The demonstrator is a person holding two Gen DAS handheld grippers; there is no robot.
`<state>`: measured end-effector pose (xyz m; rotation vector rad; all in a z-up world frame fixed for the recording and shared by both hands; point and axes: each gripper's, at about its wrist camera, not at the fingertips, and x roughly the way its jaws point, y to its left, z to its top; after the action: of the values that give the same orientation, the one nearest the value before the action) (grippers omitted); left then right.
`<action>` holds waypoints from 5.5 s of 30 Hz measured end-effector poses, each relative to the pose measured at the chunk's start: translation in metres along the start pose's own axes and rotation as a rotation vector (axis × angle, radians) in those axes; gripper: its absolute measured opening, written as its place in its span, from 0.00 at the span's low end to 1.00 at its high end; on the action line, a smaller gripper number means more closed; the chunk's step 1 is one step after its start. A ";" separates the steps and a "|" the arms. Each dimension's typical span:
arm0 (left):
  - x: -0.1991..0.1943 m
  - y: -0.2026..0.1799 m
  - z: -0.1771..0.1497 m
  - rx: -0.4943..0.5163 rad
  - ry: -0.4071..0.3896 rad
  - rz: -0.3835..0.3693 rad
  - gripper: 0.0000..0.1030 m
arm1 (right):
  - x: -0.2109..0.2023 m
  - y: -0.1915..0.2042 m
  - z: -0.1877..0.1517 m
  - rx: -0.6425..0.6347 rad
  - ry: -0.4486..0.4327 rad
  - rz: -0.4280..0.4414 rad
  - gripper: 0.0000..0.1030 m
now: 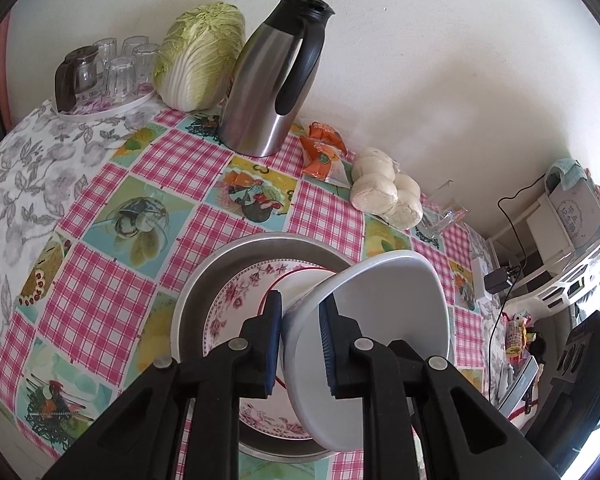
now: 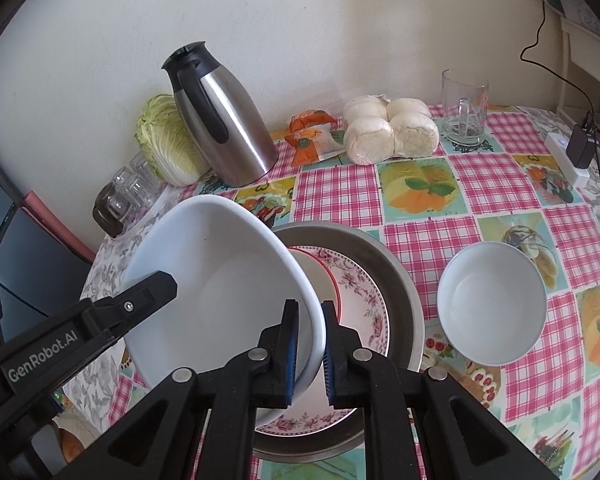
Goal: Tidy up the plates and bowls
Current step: 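Lower the white square bowl into the strawberry bowl with both tools, then open both tools to release the square bowl and pull back, then close both tools on the white round bowl rim and lift it, then carry the white round bowl with both tools and lower it onto the stack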
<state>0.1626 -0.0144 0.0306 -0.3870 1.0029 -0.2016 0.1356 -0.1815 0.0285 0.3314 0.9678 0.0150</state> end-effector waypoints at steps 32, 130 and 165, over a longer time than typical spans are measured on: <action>0.043 0.024 0.002 -0.096 0.114 -0.022 0.17 | 0.028 0.005 0.003 0.023 -0.002 -0.047 0.33; 0.155 -0.178 -0.074 0.342 0.209 -0.048 0.13 | 0.020 -0.250 -0.020 0.452 0.005 -0.067 0.09; -0.006 -0.006 -0.002 0.047 -0.011 0.037 0.13 | -0.001 -0.009 0.016 0.008 -0.040 0.128 0.14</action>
<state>0.1579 -0.0187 0.0371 -0.3265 0.9920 -0.1893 0.1472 -0.1942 0.0348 0.3991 0.9057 0.1204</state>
